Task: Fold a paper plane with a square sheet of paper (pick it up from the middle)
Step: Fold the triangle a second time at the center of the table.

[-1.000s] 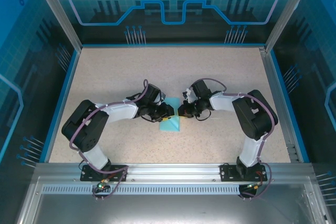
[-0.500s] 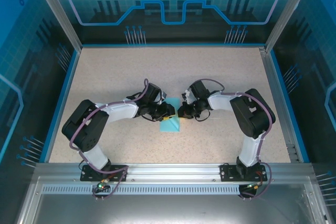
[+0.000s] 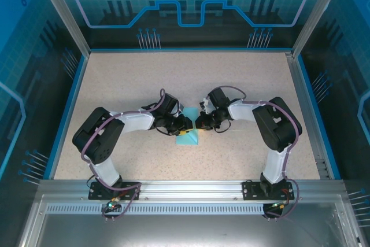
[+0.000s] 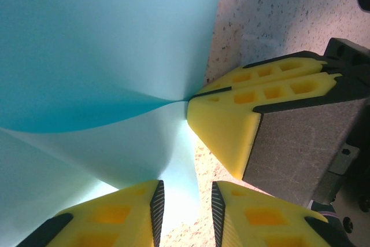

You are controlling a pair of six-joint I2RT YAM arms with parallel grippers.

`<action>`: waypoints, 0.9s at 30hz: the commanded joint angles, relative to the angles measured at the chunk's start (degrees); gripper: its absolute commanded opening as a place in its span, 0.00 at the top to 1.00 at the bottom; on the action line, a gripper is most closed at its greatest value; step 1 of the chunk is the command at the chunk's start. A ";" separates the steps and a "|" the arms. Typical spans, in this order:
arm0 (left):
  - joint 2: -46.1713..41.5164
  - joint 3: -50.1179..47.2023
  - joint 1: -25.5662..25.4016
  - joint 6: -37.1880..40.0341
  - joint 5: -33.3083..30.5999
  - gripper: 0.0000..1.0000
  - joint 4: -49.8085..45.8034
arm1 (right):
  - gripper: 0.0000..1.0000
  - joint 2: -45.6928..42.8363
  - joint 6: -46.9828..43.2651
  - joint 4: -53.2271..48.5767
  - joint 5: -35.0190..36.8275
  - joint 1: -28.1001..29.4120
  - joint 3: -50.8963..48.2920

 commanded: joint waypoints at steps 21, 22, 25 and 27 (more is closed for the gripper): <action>2.06 1.67 0.19 1.44 0.41 0.69 -1.35 | 0.92 2.01 -1.07 -2.22 2.30 1.17 2.01; 2.08 1.66 0.27 1.42 0.30 0.69 -1.44 | 0.92 1.97 -1.07 -2.31 2.35 1.17 2.06; 2.33 1.78 0.19 1.45 0.36 0.70 -1.55 | 0.92 1.97 -0.98 -2.40 2.78 1.15 2.01; 2.49 1.80 0.24 1.45 0.36 0.70 -1.62 | 0.92 1.97 -0.97 -2.45 2.91 1.17 1.97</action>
